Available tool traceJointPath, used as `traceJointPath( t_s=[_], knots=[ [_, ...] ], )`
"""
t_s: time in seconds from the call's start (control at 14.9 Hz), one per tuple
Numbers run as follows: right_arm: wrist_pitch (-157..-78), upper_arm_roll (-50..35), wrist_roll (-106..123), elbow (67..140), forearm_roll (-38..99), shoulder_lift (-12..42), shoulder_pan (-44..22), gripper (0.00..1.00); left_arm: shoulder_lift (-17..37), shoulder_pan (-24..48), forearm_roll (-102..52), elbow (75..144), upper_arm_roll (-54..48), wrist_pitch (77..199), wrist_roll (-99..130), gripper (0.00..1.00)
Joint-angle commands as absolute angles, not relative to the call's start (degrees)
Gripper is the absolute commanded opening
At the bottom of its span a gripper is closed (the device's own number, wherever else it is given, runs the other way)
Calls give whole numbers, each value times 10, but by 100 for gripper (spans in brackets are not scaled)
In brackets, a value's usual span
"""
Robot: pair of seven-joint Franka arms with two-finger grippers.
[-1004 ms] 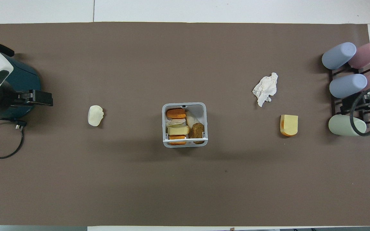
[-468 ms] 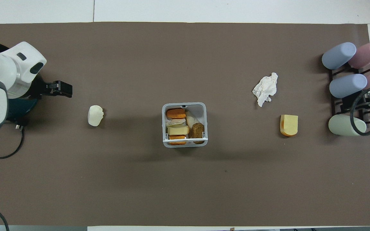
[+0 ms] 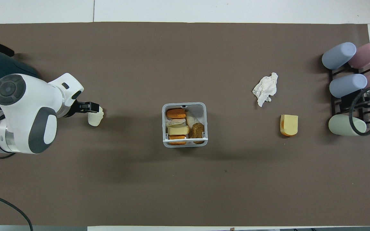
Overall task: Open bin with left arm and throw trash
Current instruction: 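Reach and grasp the cream-white lump with the left gripper, then carry the white lump over the open bin with the left gripper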
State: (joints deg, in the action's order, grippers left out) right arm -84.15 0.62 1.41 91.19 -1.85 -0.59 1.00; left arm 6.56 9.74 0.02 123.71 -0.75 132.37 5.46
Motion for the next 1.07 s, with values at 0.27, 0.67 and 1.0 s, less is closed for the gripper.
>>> traceJointPath(
  t_s=[0.27,0.67,1.0],
  knots=[
    [-850,8,15,913,-4,-10,16,100,49,112,0,1314,-2,1434,73,0],
    [-849,8,16,915,-4,-11,21,100,18,164,0,1229,-6,1297,139,0],
    [-850,8,16,914,-4,-11,21,100,26,248,-56,1145,-8,1229,256,0]
  ],
)
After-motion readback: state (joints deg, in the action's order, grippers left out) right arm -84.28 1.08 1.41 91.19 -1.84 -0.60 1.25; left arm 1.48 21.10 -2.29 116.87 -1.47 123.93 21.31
